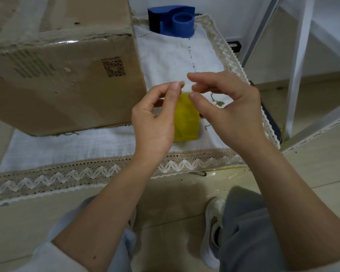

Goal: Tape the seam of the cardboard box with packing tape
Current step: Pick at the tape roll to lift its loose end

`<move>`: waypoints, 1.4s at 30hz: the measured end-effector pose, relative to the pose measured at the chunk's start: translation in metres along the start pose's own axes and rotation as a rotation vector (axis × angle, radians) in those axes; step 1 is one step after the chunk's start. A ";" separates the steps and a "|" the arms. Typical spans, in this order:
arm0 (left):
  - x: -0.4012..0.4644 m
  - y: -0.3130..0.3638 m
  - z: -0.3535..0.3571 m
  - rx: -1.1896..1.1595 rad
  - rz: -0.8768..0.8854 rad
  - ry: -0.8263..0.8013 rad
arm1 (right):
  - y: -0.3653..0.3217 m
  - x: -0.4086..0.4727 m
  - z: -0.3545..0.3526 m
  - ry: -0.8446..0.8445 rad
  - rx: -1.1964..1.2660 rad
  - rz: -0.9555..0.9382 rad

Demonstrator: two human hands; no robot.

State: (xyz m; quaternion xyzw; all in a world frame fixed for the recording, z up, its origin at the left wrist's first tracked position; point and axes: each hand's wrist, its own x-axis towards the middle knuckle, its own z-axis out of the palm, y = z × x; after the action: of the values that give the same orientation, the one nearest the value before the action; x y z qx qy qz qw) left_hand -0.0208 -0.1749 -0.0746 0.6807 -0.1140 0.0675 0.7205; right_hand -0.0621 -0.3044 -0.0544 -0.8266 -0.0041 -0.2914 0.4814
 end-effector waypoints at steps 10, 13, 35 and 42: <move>-0.003 -0.004 -0.005 0.007 0.048 -0.050 | 0.006 0.002 -0.003 0.043 -0.064 -0.039; -0.003 -0.002 -0.006 -0.008 0.085 -0.058 | 0.007 0.002 -0.003 0.044 -0.092 -0.060; -0.002 -0.003 -0.011 0.016 0.103 -0.088 | 0.014 0.001 -0.006 0.057 -0.330 -0.265; 0.000 -0.002 -0.012 0.115 0.190 -0.070 | 0.014 0.001 -0.007 0.058 -0.362 -0.261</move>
State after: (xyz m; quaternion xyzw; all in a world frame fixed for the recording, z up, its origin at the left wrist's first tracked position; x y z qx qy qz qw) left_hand -0.0193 -0.1635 -0.0768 0.7090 -0.1991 0.1183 0.6661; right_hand -0.0605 -0.3177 -0.0627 -0.8833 -0.0451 -0.3708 0.2835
